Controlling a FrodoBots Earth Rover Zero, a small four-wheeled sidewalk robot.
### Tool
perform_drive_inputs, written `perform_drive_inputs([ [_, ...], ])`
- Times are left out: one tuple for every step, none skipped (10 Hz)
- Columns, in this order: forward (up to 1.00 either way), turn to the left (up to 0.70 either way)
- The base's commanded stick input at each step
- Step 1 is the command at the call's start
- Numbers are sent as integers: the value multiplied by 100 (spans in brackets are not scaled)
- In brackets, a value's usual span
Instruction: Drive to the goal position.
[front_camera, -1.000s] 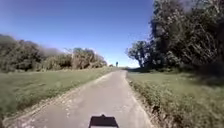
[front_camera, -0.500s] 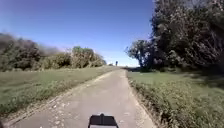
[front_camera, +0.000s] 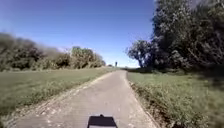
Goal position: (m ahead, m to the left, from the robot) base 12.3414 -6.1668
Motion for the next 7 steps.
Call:
perform_drive_inputs([
  [50, 0],
  [50, 0],
  [50, 0],
  [50, 0],
  [50, 0],
  [50, 0],
  [50, 0],
])
